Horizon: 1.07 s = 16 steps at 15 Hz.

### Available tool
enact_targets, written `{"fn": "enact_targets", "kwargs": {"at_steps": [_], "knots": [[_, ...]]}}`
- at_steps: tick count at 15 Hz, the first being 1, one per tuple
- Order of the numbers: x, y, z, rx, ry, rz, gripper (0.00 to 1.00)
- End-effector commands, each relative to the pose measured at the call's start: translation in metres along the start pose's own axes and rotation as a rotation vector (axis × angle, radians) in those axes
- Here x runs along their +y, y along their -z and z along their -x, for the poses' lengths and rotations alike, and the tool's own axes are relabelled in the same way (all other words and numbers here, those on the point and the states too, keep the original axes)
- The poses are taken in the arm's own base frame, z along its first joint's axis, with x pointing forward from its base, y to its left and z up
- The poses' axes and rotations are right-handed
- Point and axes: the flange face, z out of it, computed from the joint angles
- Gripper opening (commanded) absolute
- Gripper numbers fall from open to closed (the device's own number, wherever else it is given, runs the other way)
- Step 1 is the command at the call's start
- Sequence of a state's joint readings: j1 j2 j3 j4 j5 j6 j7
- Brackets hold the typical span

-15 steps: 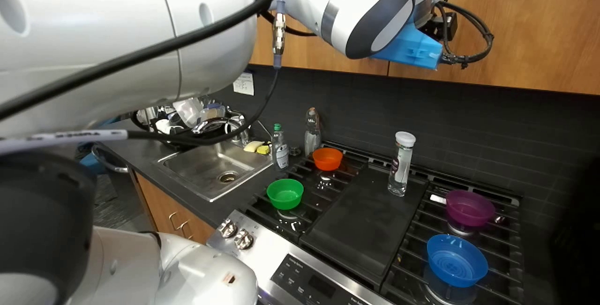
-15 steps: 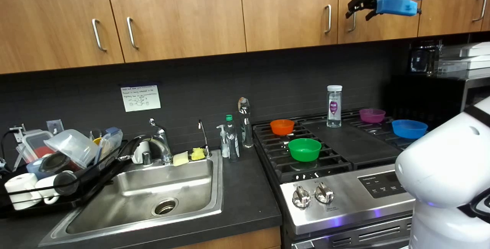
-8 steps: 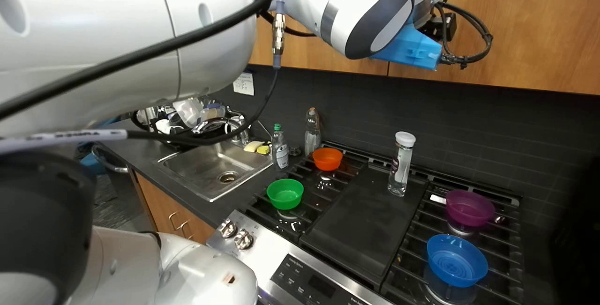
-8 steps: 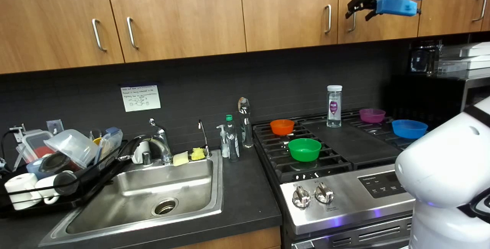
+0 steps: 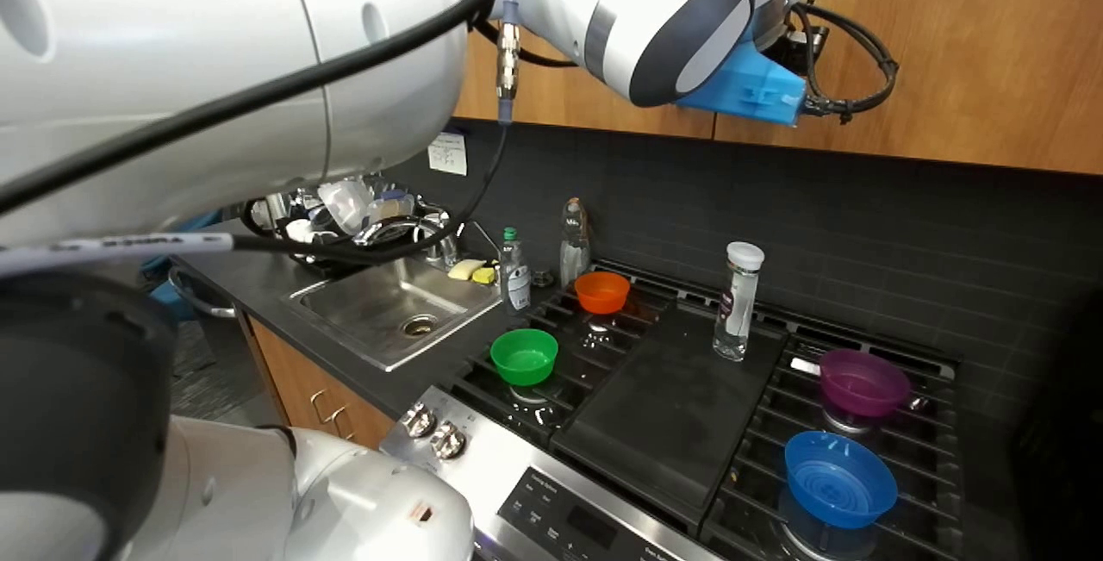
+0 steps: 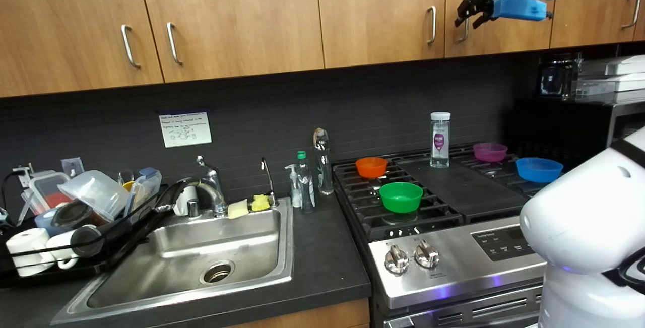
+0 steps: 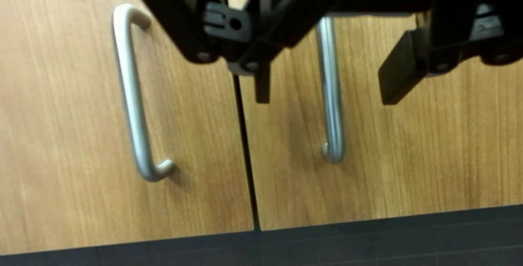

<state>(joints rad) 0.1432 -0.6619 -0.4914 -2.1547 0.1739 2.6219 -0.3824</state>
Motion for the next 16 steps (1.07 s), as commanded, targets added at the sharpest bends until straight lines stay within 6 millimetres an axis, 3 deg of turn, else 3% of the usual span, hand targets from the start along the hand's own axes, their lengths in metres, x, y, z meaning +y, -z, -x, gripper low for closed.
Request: {"fn": "enact_targets", "kwargs": {"at_steps": [1,6,16], "knots": [[0.001,0.003,-0.001,0.005,-0.008,0.001,0.33],[0.004,0.005,0.000,0.003,-0.015,0.006,0.00],[0.006,0.014,0.004,-0.009,-0.026,0.064,0.04]]}}
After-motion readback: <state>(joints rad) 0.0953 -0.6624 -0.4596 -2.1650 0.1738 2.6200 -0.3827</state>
